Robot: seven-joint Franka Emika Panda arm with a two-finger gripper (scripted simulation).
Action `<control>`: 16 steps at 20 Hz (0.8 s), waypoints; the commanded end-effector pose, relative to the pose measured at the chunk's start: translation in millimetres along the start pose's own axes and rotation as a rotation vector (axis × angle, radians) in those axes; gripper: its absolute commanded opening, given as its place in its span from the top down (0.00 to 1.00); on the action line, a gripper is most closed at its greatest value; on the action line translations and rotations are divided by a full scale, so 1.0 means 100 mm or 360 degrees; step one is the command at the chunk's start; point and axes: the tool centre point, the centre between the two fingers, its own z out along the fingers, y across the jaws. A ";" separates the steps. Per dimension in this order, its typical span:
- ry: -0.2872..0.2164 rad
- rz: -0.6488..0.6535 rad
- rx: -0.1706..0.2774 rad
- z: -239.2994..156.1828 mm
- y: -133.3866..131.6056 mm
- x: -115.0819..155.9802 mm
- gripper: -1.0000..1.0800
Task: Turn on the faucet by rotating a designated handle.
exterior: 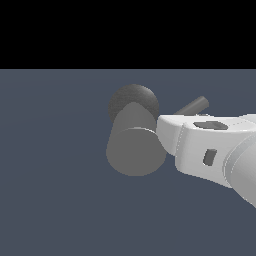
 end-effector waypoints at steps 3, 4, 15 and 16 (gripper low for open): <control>-0.0085 -0.0013 -0.0030 0.01 0.20 -0.34 1.00; -0.0088 -0.0014 -0.0031 0.01 0.22 -0.37 1.00; -0.0021 -0.0004 -0.0005 -0.01 0.30 -0.32 1.00; -0.0025 -0.0005 -0.0006 -0.01 0.33 -0.35 1.00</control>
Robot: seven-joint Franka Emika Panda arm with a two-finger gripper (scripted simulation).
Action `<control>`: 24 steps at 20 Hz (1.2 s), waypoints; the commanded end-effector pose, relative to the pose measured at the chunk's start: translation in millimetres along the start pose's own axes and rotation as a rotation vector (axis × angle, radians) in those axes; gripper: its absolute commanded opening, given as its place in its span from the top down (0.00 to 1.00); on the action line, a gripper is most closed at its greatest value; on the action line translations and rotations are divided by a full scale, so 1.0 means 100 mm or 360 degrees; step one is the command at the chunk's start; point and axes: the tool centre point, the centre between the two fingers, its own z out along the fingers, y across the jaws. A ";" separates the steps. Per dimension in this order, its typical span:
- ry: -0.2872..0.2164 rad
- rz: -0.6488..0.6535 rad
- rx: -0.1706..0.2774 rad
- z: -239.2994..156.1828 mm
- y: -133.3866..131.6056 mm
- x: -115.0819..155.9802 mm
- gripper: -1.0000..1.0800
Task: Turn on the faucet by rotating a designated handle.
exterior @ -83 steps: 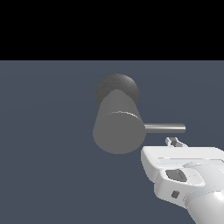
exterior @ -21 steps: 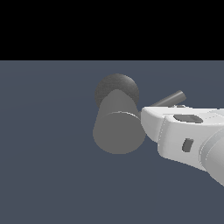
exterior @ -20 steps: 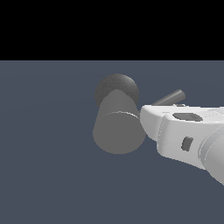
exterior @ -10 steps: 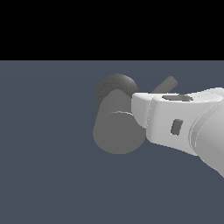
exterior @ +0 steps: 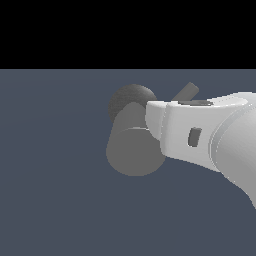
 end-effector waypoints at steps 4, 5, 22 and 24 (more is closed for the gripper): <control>-0.0051 -0.0006 -0.0028 0.00 0.24 -0.22 1.00; -0.0056 -0.0007 -0.0030 0.00 0.27 -0.24 1.00; 0.0072 0.0007 0.0005 -0.07 0.50 -0.10 1.00; 0.0055 0.0005 0.0000 -0.06 0.58 -0.14 1.00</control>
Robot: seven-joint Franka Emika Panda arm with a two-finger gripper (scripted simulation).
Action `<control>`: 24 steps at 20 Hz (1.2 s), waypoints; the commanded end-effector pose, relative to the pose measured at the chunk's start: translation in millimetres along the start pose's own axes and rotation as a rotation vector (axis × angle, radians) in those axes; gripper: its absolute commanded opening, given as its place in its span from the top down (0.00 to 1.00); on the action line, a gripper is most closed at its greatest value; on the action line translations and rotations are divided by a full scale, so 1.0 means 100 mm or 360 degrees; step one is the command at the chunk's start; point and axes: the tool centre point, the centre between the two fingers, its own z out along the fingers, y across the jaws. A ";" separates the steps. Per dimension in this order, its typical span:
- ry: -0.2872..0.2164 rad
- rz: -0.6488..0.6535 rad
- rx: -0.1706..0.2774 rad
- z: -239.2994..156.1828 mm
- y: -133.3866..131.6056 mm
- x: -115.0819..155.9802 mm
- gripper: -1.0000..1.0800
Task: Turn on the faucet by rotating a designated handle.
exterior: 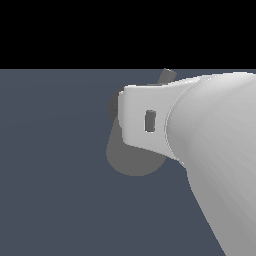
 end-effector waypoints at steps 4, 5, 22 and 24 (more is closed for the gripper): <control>-0.0045 -0.0006 -0.0044 0.00 0.29 -0.13 1.00; -0.0053 -0.0007 -0.0047 0.00 0.32 -0.15 1.00; -0.0178 -0.0022 -0.0083 -0.02 0.90 -0.52 1.00; -0.0064 -0.0050 0.0024 -0.07 0.51 -0.12 1.00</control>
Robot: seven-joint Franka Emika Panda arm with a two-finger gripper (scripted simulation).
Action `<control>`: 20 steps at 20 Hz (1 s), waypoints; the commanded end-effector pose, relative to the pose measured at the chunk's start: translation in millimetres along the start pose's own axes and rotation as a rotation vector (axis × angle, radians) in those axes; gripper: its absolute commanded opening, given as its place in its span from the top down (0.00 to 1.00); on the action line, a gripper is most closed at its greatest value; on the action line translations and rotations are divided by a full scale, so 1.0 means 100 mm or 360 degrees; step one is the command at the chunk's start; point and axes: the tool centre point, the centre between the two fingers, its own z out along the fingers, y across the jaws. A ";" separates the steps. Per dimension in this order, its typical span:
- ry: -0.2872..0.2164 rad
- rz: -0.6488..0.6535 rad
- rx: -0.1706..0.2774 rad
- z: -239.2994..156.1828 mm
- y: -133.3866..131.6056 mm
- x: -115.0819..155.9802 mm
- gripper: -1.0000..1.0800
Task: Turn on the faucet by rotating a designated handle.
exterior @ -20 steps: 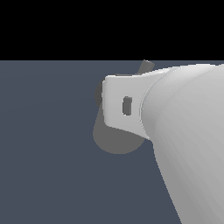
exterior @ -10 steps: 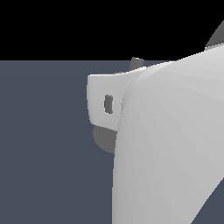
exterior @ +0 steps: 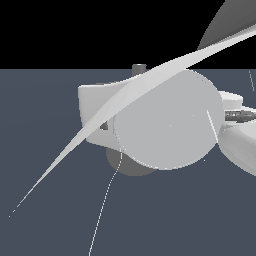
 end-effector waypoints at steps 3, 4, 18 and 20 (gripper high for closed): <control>0.0017 0.0010 0.0002 0.04 0.08 0.04 1.00; 0.0011 0.0012 -0.0003 0.04 0.12 0.03 1.00; -0.0070 0.0033 -0.0075 0.01 0.64 -0.14 1.00; -0.0081 0.0036 -0.0084 0.00 0.71 -0.16 1.00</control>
